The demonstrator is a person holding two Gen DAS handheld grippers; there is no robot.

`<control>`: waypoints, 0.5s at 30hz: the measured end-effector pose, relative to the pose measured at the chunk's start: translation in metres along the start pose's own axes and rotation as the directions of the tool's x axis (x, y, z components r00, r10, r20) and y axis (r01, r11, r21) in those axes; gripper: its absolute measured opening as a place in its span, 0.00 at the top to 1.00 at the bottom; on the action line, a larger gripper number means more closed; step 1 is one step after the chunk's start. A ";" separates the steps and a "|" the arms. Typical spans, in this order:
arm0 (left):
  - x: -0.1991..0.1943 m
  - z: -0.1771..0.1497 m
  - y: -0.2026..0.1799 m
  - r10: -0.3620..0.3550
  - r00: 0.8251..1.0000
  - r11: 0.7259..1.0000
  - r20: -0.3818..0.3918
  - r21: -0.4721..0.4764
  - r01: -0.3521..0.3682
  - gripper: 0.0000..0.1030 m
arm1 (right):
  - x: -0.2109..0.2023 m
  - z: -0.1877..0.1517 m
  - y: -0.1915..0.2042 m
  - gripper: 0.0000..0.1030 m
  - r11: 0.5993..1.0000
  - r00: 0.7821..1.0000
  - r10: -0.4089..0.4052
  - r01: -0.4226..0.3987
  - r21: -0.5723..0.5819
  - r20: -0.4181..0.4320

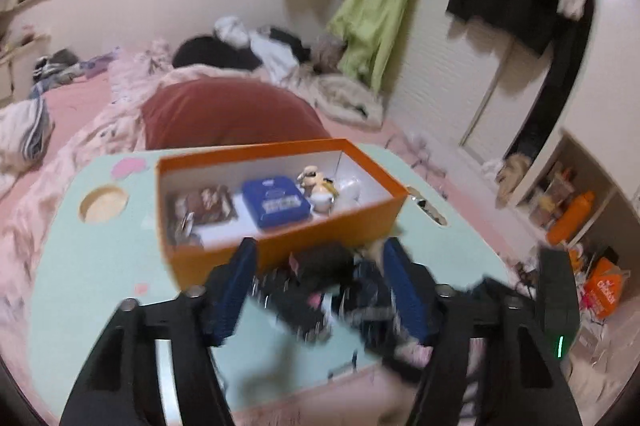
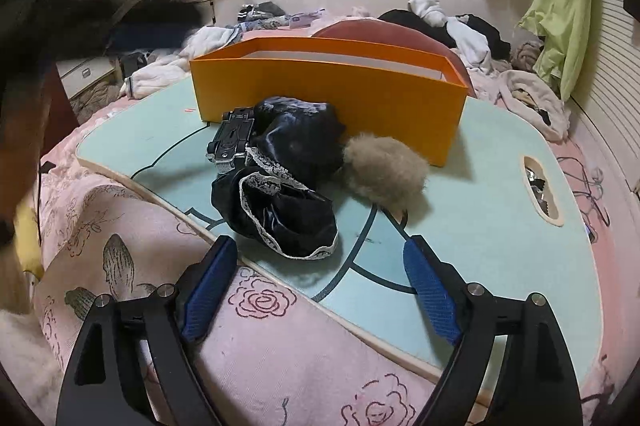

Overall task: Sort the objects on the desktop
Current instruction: 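Grasp the blue tin in the box with the left tool, place it on table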

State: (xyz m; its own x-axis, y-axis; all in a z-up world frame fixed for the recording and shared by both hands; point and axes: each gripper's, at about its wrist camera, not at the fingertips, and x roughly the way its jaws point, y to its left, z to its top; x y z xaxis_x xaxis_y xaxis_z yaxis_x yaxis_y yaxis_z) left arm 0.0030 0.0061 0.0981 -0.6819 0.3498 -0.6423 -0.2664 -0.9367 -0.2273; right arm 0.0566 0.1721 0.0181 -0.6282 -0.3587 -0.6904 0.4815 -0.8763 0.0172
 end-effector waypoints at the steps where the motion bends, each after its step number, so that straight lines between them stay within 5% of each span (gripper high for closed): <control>1: 0.015 0.015 0.000 0.016 0.999 1.000 -0.046 0.000 -0.016 0.43 | 0.000 0.000 0.000 0.17 1.000 1.000 0.000 0.000 0.000 0.000; 5: 0.104 0.056 0.024 0.093 0.940 0.984 -0.328 -0.116 -0.137 0.43 | -0.001 -0.001 0.000 0.17 1.000 1.000 0.004 -0.004 0.002 0.003; 7: 0.136 0.065 0.030 0.173 0.907 0.971 -0.384 -0.085 -0.222 0.43 | -0.001 0.000 0.000 0.17 1.000 1.000 0.004 -0.004 0.002 0.004; 10: 0.170 0.071 0.031 0.190 0.866 0.963 -0.462 -0.082 -0.255 0.43 | -0.001 0.001 -0.001 0.17 1.000 1.000 0.006 -0.006 0.003 0.005; 12: 0.188 0.070 0.033 0.227 0.836 0.956 -0.500 -0.052 -0.290 0.29 | -0.001 0.001 -0.001 0.17 1.000 1.000 0.007 -0.007 0.004 0.006; 13: 0.194 0.070 0.036 0.225 0.839 0.953 -0.496 -0.068 -0.296 0.26 | -0.001 0.001 -0.001 0.17 1.000 1.000 0.008 -0.008 0.005 0.006; 15: 0.205 0.070 0.047 0.207 0.806 0.945 -0.555 -0.101 -0.312 0.34 | -0.001 0.001 -0.001 0.17 1.000 1.000 0.009 -0.009 0.007 0.005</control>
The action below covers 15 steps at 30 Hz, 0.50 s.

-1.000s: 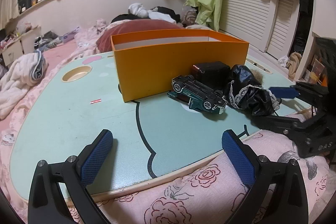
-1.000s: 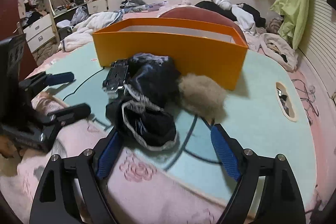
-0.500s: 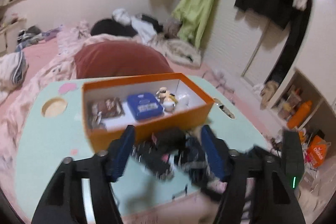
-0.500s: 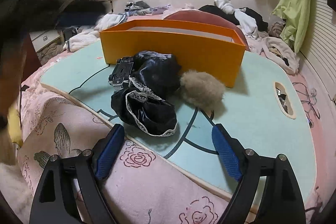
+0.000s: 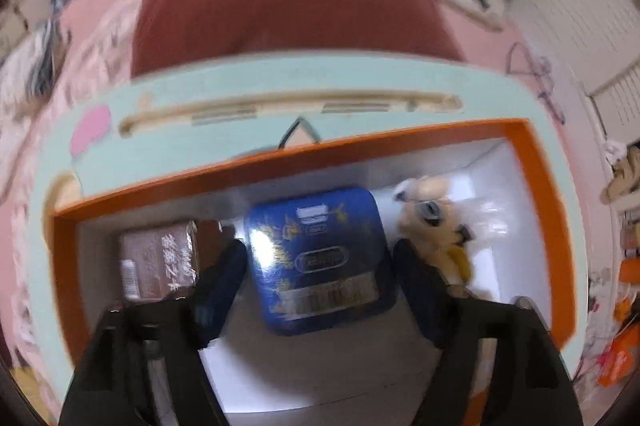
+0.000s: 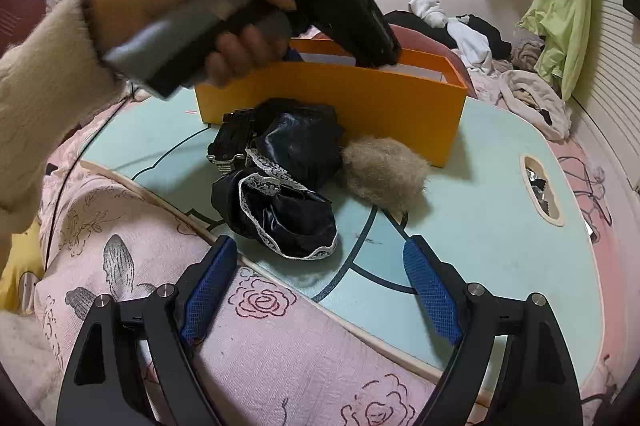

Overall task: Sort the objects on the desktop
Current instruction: 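Grasp the blue tin in the box with the left tool, place it on table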

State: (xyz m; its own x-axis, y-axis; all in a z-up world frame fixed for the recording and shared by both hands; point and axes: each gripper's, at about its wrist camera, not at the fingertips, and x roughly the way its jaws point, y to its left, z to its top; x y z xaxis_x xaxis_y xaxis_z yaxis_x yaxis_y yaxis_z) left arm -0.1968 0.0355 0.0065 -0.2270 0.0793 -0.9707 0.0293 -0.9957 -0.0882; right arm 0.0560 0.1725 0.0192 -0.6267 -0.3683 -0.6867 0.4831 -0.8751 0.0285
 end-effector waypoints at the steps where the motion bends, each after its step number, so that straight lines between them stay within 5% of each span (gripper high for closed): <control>1: 0.000 0.000 -0.001 0.006 1.000 1.000 0.005 0.020 -0.007 0.34 | 0.000 0.000 0.000 0.17 1.000 1.000 0.000 0.000 0.001 0.000; 5: -0.003 -0.006 -0.007 0.030 0.999 0.994 0.015 0.103 -0.031 0.35 | -0.001 -0.001 0.002 0.17 1.000 1.000 0.000 0.000 0.001 0.004; 9: -0.019 -0.011 0.007 -0.115 0.987 0.992 0.109 0.067 0.108 0.36 | -0.001 -0.001 0.001 0.17 1.000 1.000 0.000 0.000 0.000 0.004; 12: -0.054 -0.025 0.013 -0.208 0.945 0.977 0.254 0.106 0.186 0.36 | -0.001 -0.001 0.001 0.17 1.000 1.000 -0.001 0.001 0.002 0.006; 15: -0.105 -0.057 0.024 -0.306 0.868 0.951 0.390 0.168 0.260 0.36 | -0.001 -0.001 0.001 0.17 1.000 1.000 -0.001 0.001 0.001 0.006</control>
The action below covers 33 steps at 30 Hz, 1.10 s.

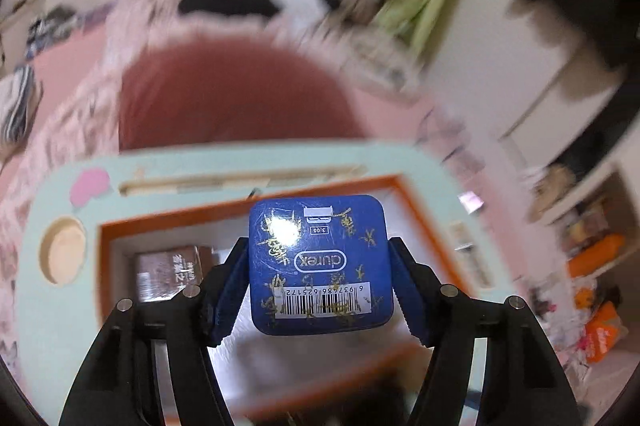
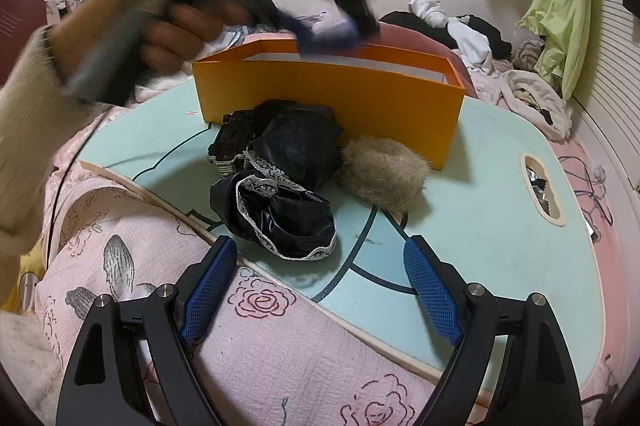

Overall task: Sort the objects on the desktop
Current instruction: 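Grasp the blue tin in the box with the left tool, place it on table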

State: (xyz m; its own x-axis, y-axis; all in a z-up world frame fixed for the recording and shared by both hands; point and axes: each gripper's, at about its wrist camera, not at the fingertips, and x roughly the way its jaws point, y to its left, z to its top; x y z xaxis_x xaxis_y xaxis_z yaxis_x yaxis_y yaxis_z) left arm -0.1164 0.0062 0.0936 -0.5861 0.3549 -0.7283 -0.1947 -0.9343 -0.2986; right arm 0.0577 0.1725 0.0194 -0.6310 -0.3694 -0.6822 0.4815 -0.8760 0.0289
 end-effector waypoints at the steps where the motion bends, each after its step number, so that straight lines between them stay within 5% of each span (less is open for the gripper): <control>1: -0.022 -0.008 -0.002 -0.030 0.998 0.999 0.046 0.015 0.029 0.36 | 0.000 0.000 0.000 0.17 1.000 1.000 0.000 0.000 0.000 0.000; 6: -0.083 -0.072 0.014 -0.010 0.993 1.000 0.113 -0.001 0.011 0.36 | 0.000 0.001 0.002 0.17 1.000 1.000 0.001 -0.001 0.001 0.001; 12: -0.065 -0.142 0.051 0.108 0.993 0.992 0.051 -0.073 -0.104 0.36 | -0.001 0.000 0.001 0.17 1.000 1.000 0.001 -0.001 0.001 0.002; 17: -0.035 -0.144 0.047 0.090 0.996 0.994 0.018 -0.061 -0.089 0.35 | -0.001 0.000 0.001 0.17 1.000 1.000 0.001 -0.001 0.002 0.002; 22: -0.061 -0.158 0.040 0.032 0.991 0.998 0.132 -0.056 -0.025 0.12 | -0.002 0.001 0.001 0.17 1.000 1.000 0.000 0.000 0.002 0.003; 24: -0.072 -0.170 0.037 0.079 0.984 0.997 0.163 -0.038 -0.074 0.02 | -0.002 0.001 0.000 0.17 1.000 1.000 0.000 0.000 0.002 0.002; 28: -0.052 -0.195 0.030 0.200 0.976 0.971 0.088 0.119 -0.209 0.01 | -0.003 0.001 0.001 0.17 1.000 1.000 0.001 -0.001 0.002 0.003; 29: -0.054 -0.207 0.021 0.213 0.960 0.948 0.180 0.198 -0.248 0.01 | -0.003 0.001 0.001 0.17 1.000 1.000 0.001 -0.001 0.003 0.002; 30: -0.056 -0.211 0.019 0.217 0.954 0.944 0.208 0.205 -0.260 0.01 | -0.003 0.000 0.001 0.17 1.000 1.000 -0.001 0.001 0.000 0.003; 33: -0.054 -0.205 0.033 0.194 0.968 0.966 0.156 0.143 -0.217 0.00 | -0.004 0.001 0.003 0.17 1.000 1.000 -0.004 0.004 0.000 0.003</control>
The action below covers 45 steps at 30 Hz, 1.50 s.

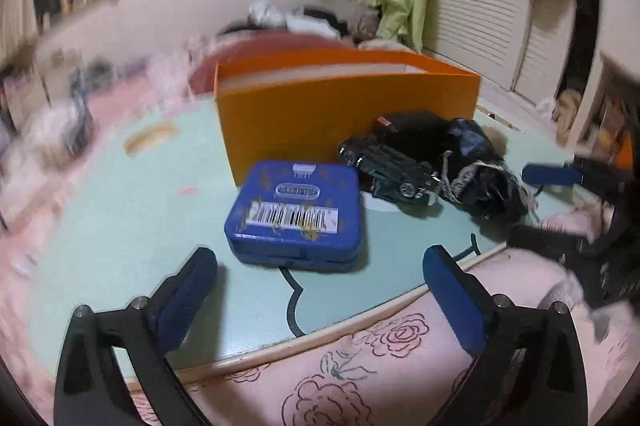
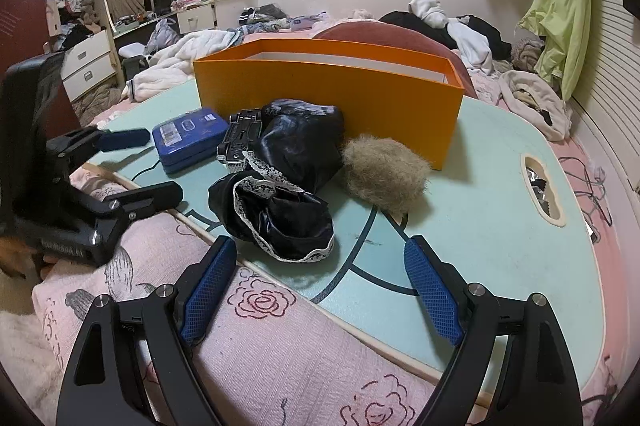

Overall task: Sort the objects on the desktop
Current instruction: 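Grasp the blue tin in the box with the left tool, place it on table, then grasp the cream figurine in the box with the right tool, place it on table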

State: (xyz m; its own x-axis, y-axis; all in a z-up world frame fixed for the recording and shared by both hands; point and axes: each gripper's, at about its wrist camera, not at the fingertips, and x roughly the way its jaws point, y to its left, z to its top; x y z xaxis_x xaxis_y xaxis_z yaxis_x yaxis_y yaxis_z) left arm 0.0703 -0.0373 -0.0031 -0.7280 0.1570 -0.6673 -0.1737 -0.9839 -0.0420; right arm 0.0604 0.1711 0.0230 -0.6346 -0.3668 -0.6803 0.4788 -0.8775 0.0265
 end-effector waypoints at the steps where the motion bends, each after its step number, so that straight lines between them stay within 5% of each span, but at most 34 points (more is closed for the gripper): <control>1: 0.001 0.000 0.002 0.016 1.000 1.000 -0.003 -0.011 -0.016 0.00 | 0.000 0.000 0.001 0.17 1.000 1.000 -0.002 0.002 0.000 0.000; 6: -0.003 -0.005 0.005 0.026 1.000 1.000 0.012 -0.015 -0.026 0.00 | -0.001 -0.001 0.000 0.17 1.000 1.000 0.001 -0.001 0.005 -0.001; 9: -0.006 -0.007 0.007 0.024 1.000 1.000 0.014 -0.015 -0.024 0.00 | -0.015 0.004 -0.002 0.33 0.999 0.999 0.046 -0.046 0.001 0.020; 15: -0.007 -0.007 0.006 0.026 1.000 1.000 0.013 -0.015 -0.026 0.00 | -0.048 0.077 -0.008 0.46 0.999 0.990 0.035 -0.034 -0.007 0.136; 21: -0.008 -0.007 0.005 0.026 1.000 1.000 0.014 -0.015 -0.026 0.00 | 0.038 0.162 -0.037 0.66 0.996 0.993 0.021 -0.011 0.090 -0.116; 25: -0.009 -0.007 0.005 0.026 1.000 1.000 0.015 -0.015 -0.025 0.00 | 0.111 0.175 -0.044 0.67 0.989 0.948 -0.061 0.099 0.107 -0.313; 30: -0.008 -0.006 0.003 0.027 1.000 1.000 0.014 -0.015 -0.027 0.00 | 0.159 0.160 -0.048 0.70 0.978 0.882 -0.170 0.206 0.033 -0.439; 33: -0.008 -0.005 0.002 0.026 1.000 1.000 0.016 -0.014 -0.026 0.00 | 0.155 0.156 -0.052 0.72 0.976 0.896 -0.165 0.207 0.060 -0.411; 36: -0.009 -0.006 0.003 0.027 1.000 1.000 0.016 -0.014 -0.026 0.00 | 0.135 0.157 -0.061 0.89 0.975 0.934 -0.142 0.190 0.118 -0.329; 38: -0.009 -0.006 0.003 0.027 1.000 1.000 0.016 -0.014 -0.027 0.00 | 0.107 0.161 -0.066 1.00 0.978 0.974 -0.055 0.097 0.186 -0.218; 45: -0.010 -0.007 0.003 0.026 1.000 1.000 0.017 -0.014 -0.026 0.00 | 0.064 0.174 -0.066 1.00 0.981 0.992 -0.010 0.035 0.188 -0.130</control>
State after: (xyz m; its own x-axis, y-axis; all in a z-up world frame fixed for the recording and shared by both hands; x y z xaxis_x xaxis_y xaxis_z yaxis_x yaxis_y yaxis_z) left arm 0.0811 -0.0425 -0.0016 -0.7433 0.1325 -0.6557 -0.1452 -0.9888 -0.0353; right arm -0.1171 0.1520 0.1055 -0.5555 -0.3145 -0.7698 0.3335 -0.9323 0.1402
